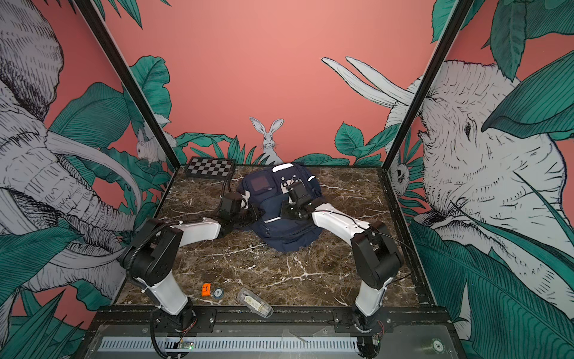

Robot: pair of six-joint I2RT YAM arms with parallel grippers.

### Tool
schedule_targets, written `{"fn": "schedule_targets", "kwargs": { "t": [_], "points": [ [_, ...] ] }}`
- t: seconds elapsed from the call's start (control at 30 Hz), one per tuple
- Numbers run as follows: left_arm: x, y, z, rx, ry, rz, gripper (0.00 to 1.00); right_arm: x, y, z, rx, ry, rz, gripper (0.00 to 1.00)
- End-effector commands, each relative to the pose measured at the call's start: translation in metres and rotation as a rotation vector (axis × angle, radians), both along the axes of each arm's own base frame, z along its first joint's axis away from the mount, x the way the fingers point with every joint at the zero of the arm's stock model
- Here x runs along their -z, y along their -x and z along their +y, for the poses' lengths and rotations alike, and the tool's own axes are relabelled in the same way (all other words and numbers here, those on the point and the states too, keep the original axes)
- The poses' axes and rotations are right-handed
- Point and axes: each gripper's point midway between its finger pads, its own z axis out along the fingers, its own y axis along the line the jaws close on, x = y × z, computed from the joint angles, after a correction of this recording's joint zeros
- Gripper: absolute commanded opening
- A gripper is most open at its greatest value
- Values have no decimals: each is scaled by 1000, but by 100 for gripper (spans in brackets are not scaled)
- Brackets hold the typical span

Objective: Pack books, pencil case, and school supplies into a backpack
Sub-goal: Unzip the student bag at the top-center of the table, then rotate the student bag at the top-center of the table.

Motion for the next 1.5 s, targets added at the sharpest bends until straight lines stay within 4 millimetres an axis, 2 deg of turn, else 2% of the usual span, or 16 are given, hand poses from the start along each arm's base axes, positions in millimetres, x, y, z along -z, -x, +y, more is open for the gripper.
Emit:
{"fn": "schedule_targets", "kwargs": {
  "t": [0.0,0.17,0.27,0.4,0.47,0.57,0.63,0.73,0.8,0.93,1.03,1.1,1.2,1.23,1.37,1.47],
  "points": [
    [8,36,-20,67,-7,66,0,5,3,-23,-31,96,-10,0],
    [4,30,-30,65,24,57,0,12,39,-29,-86,103,27,0],
    [-6,25,-42,85,46,44,0,1,64,-18,-130,75,12,1],
    [-19,23,-67,140,87,30,3,4,96,-2,-146,55,24,26],
    [-24,24,-80,167,105,27,5,9,108,5,-140,46,26,32],
    [-29,25,-87,171,114,17,9,26,110,-9,-59,90,46,35],
    [-28,26,-84,158,102,13,13,39,110,-29,-12,142,96,35],
    [-24,30,-80,169,76,21,17,48,110,-50,31,170,118,35],
    [-22,34,-79,175,77,25,21,55,104,-63,57,176,140,35],
    [-16,41,-73,166,71,31,21,65,80,-85,108,154,149,35],
    [-6,48,-69,170,59,48,16,66,57,-90,125,128,145,35],
    [1,53,-70,177,53,60,13,60,41,-92,135,120,127,35],
    [10,58,-74,186,51,77,12,60,19,-94,136,135,124,35],
    [12,69,-85,219,54,82,12,58,10,-94,140,130,118,35],
    [14,83,-109,262,73,91,14,44,-22,-91,131,116,82,34],
    [16,88,-119,281,76,97,18,29,-33,-87,101,112,85,35]
  ]
}}
